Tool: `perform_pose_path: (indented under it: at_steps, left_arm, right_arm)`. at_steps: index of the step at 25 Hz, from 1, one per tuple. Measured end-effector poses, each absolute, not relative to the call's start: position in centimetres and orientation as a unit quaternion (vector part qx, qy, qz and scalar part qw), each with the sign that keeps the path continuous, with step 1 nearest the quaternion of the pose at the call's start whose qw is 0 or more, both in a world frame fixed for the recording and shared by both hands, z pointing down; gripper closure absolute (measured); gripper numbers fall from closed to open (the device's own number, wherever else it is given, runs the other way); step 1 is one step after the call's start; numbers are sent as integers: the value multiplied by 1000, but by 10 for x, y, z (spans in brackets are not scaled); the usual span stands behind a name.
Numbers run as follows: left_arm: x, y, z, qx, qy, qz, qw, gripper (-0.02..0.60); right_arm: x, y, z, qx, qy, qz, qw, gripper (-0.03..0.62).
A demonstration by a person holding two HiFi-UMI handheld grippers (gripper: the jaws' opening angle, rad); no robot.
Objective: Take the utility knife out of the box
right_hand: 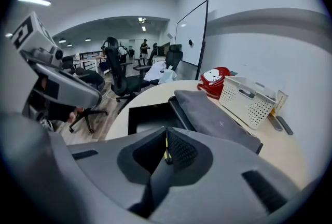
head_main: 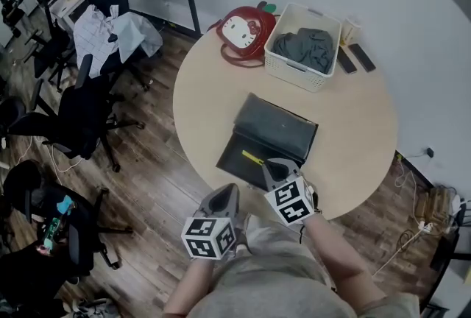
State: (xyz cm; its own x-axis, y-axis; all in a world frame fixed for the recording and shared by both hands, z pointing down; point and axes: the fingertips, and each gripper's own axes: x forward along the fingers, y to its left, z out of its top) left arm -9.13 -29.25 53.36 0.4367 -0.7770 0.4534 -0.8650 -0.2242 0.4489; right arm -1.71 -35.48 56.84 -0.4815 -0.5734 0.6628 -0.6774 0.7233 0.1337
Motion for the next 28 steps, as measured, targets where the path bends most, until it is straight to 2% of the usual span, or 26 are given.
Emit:
perform_pose_path:
  at_steps: [5, 6, 7, 8, 21, 28]
  left_arm:
    - [-93, -309, 539, 776, -529, 65, 337, 578]
    - [-93, -310, 539, 776, -529, 64, 338, 578]
    - [-94, -312, 539, 775, -530, 64, 338, 578]
    - [-95, -313, 540, 774, -531, 64, 339, 578]
    - [-106, -323, 545, 765, -541, 65, 343, 578]
    - [-108, -322, 546, 763, -544, 61, 344, 578]
  right_arm:
    - [-24, -362, 601, 327, -849, 95, 403, 591]
    - [-25, -361, 608, 317, -848, 103, 412, 556]
    - [-27, -361, 614, 307, -846, 110, 421, 488]
    - [-29, -361, 619, 301, -844, 115, 429, 470]
    - [-26, -361, 667, 255, -803, 110, 527, 471]
    - [-28, -362, 670, 255, -799, 122, 530, 487]
